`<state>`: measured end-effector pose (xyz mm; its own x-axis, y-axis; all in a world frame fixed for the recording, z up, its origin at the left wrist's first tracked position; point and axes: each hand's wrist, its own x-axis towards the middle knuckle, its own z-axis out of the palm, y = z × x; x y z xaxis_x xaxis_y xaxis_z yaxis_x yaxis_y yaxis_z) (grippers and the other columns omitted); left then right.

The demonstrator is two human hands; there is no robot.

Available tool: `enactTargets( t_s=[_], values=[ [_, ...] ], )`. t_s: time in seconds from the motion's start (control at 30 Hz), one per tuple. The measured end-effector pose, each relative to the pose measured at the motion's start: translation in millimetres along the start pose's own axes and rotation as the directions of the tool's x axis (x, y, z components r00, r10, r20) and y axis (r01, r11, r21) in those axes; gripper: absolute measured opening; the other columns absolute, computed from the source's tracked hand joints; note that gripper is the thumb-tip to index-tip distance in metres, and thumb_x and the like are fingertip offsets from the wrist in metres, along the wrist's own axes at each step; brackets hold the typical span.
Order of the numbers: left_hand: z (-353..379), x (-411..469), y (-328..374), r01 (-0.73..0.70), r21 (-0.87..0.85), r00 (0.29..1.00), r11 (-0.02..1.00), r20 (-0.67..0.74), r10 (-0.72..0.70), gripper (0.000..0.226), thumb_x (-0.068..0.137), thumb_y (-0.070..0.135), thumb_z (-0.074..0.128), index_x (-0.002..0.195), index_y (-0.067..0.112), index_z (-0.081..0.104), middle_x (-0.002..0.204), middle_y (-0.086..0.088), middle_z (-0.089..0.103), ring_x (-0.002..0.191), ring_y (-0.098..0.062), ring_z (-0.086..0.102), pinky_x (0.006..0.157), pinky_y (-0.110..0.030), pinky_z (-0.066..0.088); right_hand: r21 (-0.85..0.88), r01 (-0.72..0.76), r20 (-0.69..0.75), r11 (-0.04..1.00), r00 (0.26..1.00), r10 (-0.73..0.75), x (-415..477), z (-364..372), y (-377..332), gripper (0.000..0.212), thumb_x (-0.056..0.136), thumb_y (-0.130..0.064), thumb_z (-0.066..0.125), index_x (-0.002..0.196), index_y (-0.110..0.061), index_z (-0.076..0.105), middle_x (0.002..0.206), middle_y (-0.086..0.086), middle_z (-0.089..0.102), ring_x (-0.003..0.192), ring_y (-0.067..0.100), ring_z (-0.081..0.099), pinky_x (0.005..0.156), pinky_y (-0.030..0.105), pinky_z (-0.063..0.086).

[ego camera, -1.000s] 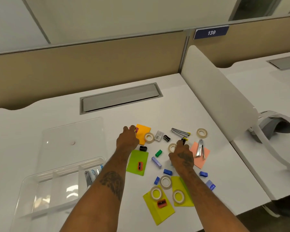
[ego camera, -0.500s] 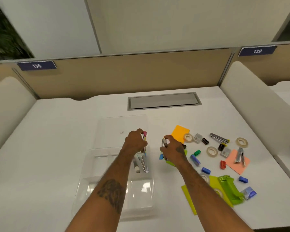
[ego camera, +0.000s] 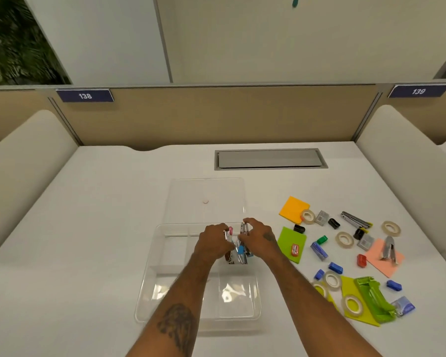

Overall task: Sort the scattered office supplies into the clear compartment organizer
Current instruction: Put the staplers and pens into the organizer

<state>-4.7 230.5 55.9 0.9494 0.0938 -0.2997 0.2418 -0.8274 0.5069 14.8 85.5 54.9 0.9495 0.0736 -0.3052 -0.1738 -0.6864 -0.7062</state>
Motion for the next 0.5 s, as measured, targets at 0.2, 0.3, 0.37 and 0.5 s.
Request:
enactTargets(
  t_s=[0.2,0.3,0.37,0.5],
  values=[
    [-10,2,-12,0.007,0.056,0.998,0.998,-0.063,-0.004,0.051,0.088,0.043,0.062,0.136,0.027,0.052,0.134,-0.005,0.054,0.123,-0.025,0.053,0.101,-0.036,0.043,-0.174,-0.017,-0.112,0.985,0.994,-0.003,6,1,0,0.046,0.092,-0.028,0.048,0.137,-0.022,0.042,0.133,0.012,0.048,0.122,0.028,0.049,0.099,0.036,0.042],
    [-15,3,-16,-0.047,0.199,0.991,0.979,-0.110,0.070,0.058,0.094,0.047,0.050,0.147,0.025,0.037,0.142,-0.009,0.044,0.130,-0.027,0.044,0.102,-0.041,0.042,-0.230,0.005,-0.172,0.973,0.984,-0.045,8,-6,5,0.045,0.092,-0.027,0.046,0.137,-0.022,0.042,0.136,0.010,0.044,0.123,0.028,0.045,0.099,0.038,0.042],
    [-17,4,-16,-0.072,0.271,0.986,0.960,-0.128,0.109,0.067,0.095,0.054,0.044,0.152,0.024,0.024,0.154,-0.011,0.030,0.140,-0.029,0.031,0.108,-0.045,0.036,-0.296,0.011,-0.219,0.955,0.972,-0.079,6,-12,11,0.047,0.094,-0.031,0.045,0.140,-0.022,0.039,0.144,0.010,0.038,0.129,0.028,0.040,0.103,0.040,0.041],
    [-14,5,-13,-0.120,0.320,0.977,0.940,-0.132,0.170,0.078,0.096,0.059,0.037,0.155,0.026,-0.001,0.164,-0.010,-0.002,0.151,-0.029,0.000,0.119,-0.051,0.014,-0.409,-0.044,-0.257,0.911,0.964,-0.069,-2,-25,30,0.056,0.097,-0.043,0.039,0.148,-0.023,0.026,0.158,0.013,0.017,0.144,0.031,0.019,0.112,0.046,0.030]
  ],
)
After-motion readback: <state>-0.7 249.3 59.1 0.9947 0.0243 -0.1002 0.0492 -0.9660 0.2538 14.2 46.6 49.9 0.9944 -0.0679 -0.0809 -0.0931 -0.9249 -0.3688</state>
